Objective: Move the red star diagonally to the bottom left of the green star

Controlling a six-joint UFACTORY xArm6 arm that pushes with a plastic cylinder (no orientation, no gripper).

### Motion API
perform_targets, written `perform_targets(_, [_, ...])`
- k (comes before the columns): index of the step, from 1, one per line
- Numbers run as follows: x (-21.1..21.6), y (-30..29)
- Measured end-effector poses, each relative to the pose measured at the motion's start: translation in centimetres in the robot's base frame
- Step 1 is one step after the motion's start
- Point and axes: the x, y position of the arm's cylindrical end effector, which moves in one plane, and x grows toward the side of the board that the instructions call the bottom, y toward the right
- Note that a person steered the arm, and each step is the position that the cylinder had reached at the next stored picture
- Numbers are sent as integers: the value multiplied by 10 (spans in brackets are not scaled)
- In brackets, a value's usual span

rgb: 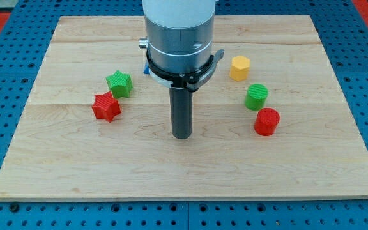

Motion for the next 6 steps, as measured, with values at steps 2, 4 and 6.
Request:
perform_targets(2, [-18, -11])
perform_targets(4, [-50, -92])
perform_targets(6, [-86, -158])
